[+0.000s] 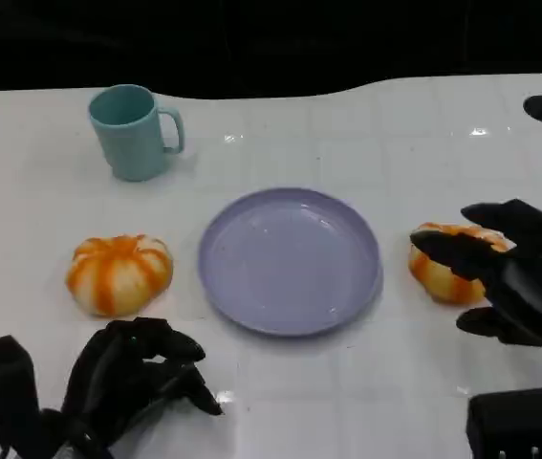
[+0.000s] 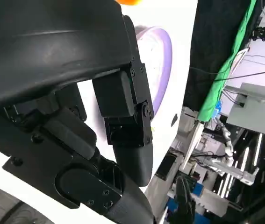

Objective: Grasp the bread from the table and place it into the plate.

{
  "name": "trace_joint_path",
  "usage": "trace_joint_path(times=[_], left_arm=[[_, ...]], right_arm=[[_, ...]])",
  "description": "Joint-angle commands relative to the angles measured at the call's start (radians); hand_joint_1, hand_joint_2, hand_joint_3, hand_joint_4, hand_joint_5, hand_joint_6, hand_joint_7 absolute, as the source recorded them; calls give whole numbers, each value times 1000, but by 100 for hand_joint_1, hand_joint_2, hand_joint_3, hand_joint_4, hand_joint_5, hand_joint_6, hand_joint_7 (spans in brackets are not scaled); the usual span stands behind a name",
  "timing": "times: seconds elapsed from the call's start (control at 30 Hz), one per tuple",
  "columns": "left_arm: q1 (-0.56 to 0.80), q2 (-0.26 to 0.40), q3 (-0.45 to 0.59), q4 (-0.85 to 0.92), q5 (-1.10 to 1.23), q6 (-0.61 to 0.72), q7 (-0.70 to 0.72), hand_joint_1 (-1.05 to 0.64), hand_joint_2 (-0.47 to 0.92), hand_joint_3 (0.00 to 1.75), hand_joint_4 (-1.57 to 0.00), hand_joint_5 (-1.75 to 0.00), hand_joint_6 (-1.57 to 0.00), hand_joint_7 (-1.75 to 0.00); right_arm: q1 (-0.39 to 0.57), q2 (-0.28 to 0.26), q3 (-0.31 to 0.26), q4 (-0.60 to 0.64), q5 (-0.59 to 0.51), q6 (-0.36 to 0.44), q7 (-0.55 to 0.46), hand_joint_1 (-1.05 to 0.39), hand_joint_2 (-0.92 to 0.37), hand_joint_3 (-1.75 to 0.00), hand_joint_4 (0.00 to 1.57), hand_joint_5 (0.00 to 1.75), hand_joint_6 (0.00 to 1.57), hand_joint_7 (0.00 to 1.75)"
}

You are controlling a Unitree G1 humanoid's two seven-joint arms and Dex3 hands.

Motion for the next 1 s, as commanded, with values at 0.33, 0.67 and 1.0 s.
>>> trace_joint_path(times=[0.33, 0.67, 1.0], left_arm=[[-2, 12, 5, -7, 3, 0, 7, -105, 69, 0, -157, -60, -157, -23], [-4, 13, 8, -2, 1, 1, 5, -105, 69, 0, -157, -60, -157, -23], [0, 12, 7, -9, 1, -2, 2, -105, 69, 0, -157, -60, -157, -22]], right_arm=[[-202, 12, 174, 310, -93, 102, -57, -49, -78, -1, 1, 46, 28, 0], [-360, 79, 273, 619, -78, 133, -139, -47, -77, 0, 4, 41, 27, 0], [-481, 150, 324, 862, -20, 125, -177, -46, -76, 0, 20, 18, 30, 1]])
